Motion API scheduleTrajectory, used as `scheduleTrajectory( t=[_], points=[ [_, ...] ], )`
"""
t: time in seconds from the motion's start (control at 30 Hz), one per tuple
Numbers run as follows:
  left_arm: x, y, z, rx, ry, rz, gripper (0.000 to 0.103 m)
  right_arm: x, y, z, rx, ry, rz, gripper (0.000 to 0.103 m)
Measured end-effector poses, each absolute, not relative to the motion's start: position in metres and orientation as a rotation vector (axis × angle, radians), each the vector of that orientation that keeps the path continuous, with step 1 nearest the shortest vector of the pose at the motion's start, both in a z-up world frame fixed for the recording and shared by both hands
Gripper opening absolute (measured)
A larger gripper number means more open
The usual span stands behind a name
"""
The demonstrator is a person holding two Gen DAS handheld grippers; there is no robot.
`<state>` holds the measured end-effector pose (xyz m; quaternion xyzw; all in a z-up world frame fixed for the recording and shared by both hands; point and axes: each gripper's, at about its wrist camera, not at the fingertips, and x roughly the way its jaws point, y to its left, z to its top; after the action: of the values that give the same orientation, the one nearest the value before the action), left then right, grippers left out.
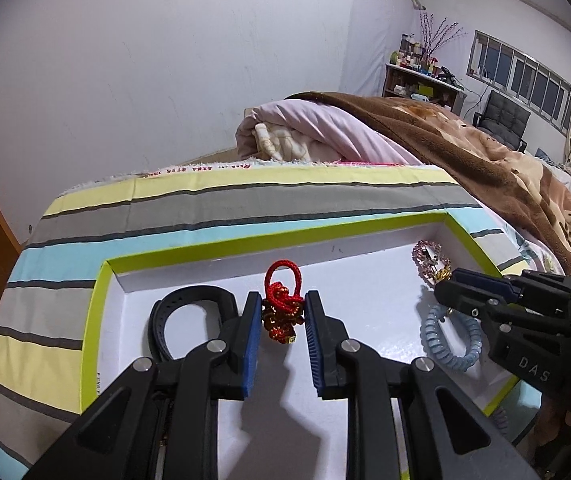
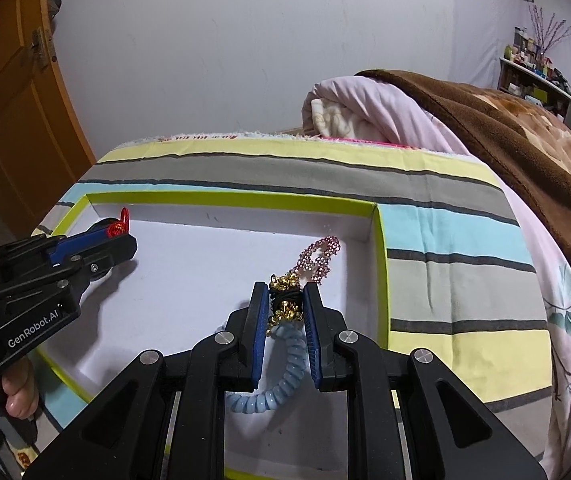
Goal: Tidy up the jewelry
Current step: 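Carry both items into the green tray and open both grippers, then withdraw both tools from the tray toward the remaining jewelry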
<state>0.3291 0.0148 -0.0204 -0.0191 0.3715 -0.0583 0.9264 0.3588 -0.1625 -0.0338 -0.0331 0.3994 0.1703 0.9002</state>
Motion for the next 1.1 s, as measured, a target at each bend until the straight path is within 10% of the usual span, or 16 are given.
scheduleTrajectory(
  t=[0.2, 1.1],
  points=[
    [0.329, 0.015, -0.02, -0.051, 0.78, -0.129, 0.024, 0.355, -0.161, -0.028, -0.071, 0.798, 0.362, 0.035],
    [0.198, 0.019, 0.041, -0.046, 0.67, -0.084, 0.024, 0.221, -0.18, 0.041, -0.041, 0.662, 0.385, 0.035]
  ],
)
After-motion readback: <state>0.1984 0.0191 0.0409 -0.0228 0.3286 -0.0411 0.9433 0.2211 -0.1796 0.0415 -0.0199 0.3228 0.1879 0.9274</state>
